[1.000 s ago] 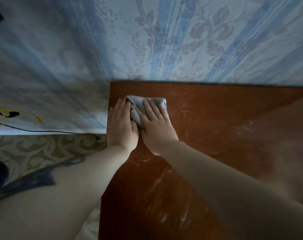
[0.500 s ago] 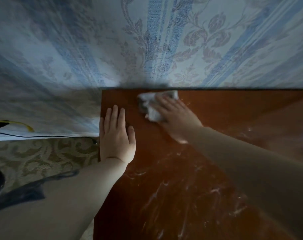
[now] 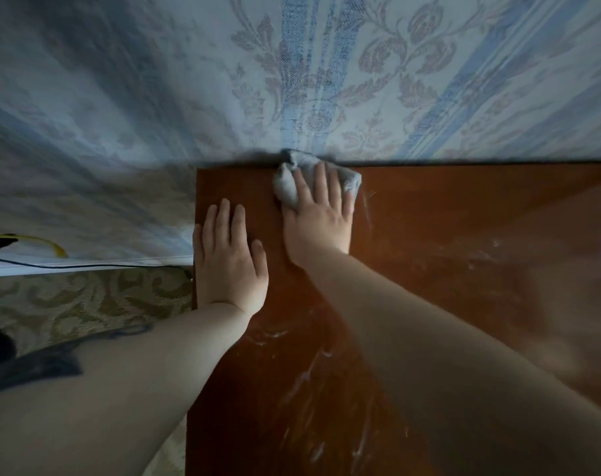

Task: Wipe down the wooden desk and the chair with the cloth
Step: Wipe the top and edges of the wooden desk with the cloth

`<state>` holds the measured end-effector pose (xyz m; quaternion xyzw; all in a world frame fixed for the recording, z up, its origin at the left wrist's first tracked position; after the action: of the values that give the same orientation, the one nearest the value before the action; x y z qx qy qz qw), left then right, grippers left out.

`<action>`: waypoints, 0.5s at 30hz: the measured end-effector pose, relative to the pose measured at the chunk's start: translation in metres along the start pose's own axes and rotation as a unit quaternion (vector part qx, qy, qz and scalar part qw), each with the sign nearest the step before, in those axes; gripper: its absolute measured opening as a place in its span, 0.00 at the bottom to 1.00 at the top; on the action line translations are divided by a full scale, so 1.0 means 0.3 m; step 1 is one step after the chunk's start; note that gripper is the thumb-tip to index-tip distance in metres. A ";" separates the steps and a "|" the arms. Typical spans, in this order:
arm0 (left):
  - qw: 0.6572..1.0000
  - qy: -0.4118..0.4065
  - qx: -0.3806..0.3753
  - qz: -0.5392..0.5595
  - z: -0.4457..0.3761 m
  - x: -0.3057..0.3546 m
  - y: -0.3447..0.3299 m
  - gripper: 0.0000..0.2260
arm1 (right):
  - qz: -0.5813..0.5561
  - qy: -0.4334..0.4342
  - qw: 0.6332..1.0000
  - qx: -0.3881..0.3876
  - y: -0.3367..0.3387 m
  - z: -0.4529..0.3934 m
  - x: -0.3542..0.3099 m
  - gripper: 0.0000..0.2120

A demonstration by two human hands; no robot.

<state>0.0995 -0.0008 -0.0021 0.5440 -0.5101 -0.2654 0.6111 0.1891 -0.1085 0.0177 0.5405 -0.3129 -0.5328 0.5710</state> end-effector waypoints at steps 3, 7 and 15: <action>0.999 -0.009 0.021 0.028 0.000 -0.008 0.000 0.27 | -0.001 0.156 0.986 -0.063 -0.038 0.102 -0.103 0.28; 0.997 0.006 0.000 0.080 0.000 -0.016 0.007 0.23 | 0.061 0.257 0.957 -0.117 0.050 0.047 0.122 0.29; 0.931 0.086 0.012 0.356 -0.017 -0.065 0.062 0.22 | 0.028 0.276 0.953 -0.117 -0.043 0.080 -0.151 0.28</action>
<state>0.0931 0.0232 0.0093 0.3550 -0.6189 0.0231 0.7003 0.1526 -0.0702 0.0205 0.5868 -0.0930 -0.3795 0.7092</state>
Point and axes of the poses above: each hand's wrist, its own z-axis away from the middle knuckle, its own y-axis out of the back of the hand, x = y × z, the point moved 3 cm from there along -z, towards the middle knuckle, and after that the axes turned 1 degree about x, right-handed, at the moved point
